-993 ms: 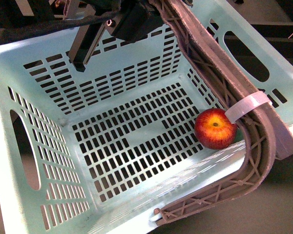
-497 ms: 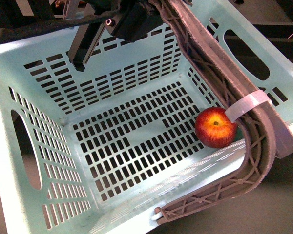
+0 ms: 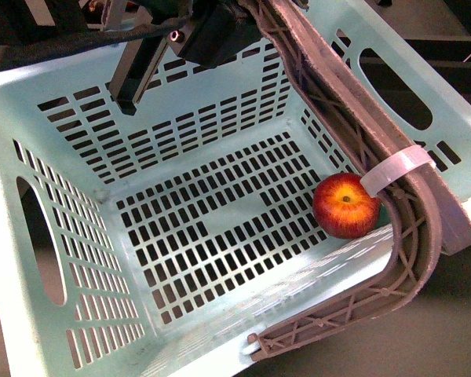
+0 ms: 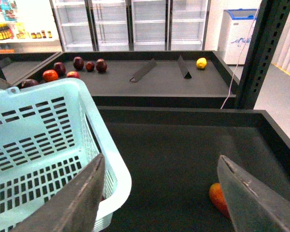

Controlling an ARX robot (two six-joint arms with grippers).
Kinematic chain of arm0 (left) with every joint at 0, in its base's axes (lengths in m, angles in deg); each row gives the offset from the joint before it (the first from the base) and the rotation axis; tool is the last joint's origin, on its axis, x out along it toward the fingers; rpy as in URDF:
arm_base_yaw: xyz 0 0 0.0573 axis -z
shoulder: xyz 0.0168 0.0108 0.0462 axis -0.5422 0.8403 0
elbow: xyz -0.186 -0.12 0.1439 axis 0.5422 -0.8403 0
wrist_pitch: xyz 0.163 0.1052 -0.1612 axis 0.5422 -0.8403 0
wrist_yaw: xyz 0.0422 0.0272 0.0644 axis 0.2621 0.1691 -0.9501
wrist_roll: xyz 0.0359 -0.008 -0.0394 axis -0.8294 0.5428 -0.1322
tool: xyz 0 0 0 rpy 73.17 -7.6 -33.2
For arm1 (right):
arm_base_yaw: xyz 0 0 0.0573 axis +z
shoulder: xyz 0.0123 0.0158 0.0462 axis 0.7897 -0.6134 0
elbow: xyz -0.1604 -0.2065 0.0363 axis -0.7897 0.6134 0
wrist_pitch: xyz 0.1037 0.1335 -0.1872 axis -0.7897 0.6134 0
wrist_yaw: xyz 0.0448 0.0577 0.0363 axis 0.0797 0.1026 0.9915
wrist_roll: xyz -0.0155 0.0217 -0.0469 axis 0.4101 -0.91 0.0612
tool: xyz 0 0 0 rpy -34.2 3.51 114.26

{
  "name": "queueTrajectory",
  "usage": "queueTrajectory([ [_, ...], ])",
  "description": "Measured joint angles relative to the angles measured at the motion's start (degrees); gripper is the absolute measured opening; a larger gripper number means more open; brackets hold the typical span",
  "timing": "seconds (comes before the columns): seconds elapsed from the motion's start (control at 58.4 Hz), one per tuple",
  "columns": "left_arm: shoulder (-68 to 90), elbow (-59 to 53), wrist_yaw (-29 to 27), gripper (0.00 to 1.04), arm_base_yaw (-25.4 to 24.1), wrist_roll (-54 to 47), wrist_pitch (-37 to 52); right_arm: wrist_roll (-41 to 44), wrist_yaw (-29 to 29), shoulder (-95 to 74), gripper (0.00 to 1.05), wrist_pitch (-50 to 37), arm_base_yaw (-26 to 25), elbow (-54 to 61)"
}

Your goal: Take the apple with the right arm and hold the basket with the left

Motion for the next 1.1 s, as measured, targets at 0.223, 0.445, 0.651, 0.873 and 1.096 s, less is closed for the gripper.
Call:
queueTrajectory([
  [0.223,0.0,0.2,-9.6,0.06,1.2,2.5,0.0,0.0,0.0,0.0,0.96,0.0,0.0,0.0],
  [0.445,0.0,3.5,-29.2,0.06,-3.0,10.3,-0.8,0.0,0.0,0.0,0.96,0.0,0.0,0.0],
  [0.651,1.4,3.3,-25.2,0.06,-12.3,17.6,0.2,0.0,0.1,0.0,0.96,0.0,0.0,0.0],
  [0.873,4.8,-0.2,-21.4,0.06,-18.5,20.5,3.2,0.0,0.0,0.0,0.96,0.0,0.0,0.0],
  [1.096,8.5,-2.9,-20.0,0.06,-24.4,22.1,6.0,0.0,0.0,0.0,0.96,0.0,0.0,0.0],
])
